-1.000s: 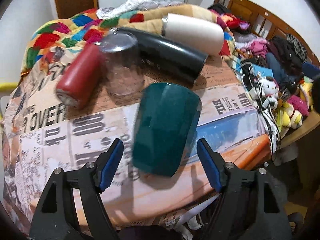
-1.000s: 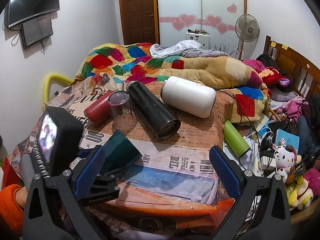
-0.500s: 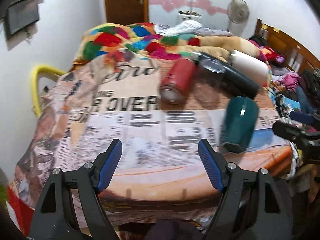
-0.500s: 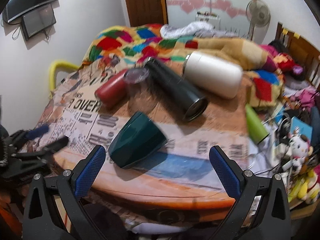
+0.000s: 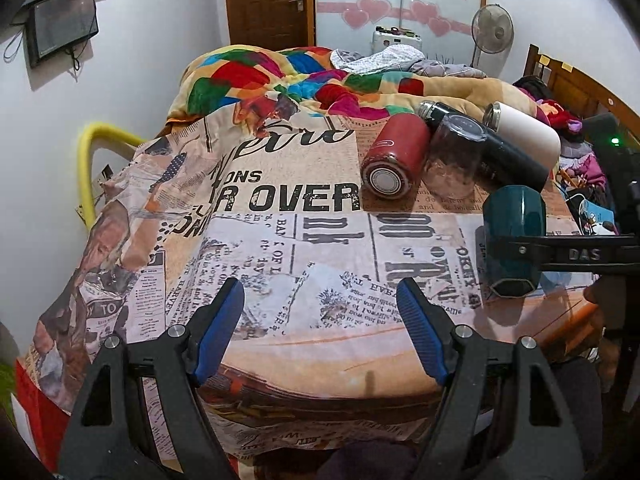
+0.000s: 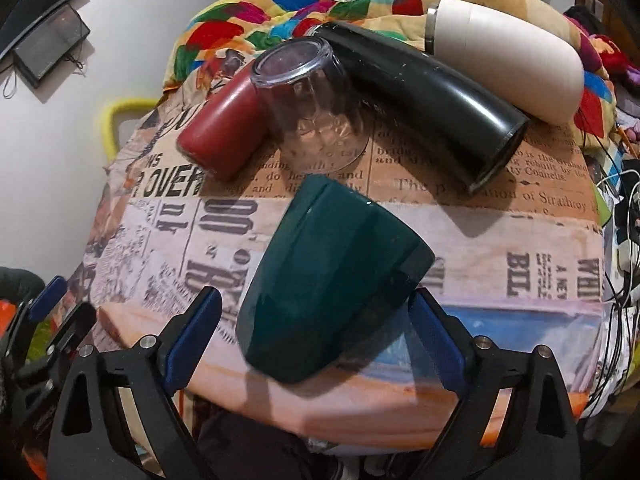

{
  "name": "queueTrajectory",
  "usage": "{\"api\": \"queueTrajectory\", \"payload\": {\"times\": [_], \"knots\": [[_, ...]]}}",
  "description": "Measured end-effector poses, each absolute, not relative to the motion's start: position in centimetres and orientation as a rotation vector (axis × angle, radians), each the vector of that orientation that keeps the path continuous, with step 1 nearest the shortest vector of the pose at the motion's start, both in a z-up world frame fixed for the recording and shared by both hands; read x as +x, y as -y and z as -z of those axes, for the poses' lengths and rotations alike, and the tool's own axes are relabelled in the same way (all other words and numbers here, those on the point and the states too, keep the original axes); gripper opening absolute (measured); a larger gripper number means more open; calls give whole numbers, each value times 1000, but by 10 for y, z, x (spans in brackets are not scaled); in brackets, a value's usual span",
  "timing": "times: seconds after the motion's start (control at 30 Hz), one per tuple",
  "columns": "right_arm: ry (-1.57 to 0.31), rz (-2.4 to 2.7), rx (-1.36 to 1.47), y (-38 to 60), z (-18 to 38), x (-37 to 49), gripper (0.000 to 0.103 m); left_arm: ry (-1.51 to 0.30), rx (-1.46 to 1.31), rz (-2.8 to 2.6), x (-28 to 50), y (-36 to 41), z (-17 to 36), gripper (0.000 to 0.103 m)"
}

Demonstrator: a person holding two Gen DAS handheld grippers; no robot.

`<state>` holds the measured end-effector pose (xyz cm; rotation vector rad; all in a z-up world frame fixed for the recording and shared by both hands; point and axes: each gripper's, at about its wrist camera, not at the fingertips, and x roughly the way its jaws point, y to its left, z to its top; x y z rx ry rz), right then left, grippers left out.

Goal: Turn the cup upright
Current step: 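Grasp the dark green cup with the right gripper, opening facing up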

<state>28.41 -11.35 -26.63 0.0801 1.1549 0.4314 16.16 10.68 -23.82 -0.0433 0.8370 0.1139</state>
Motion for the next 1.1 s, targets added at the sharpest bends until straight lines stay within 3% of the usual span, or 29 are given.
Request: {"api": "queueTrajectory", "payload": {"times": [0.37, 1.1], "knots": [[-1177, -456, 0, 99, 275, 304, 71, -840, -57, -107, 168, -105, 241, 78], [-963, -529, -10, 108, 213, 287, 70, -810, -32, -77, 178, -79, 220, 78]]}}
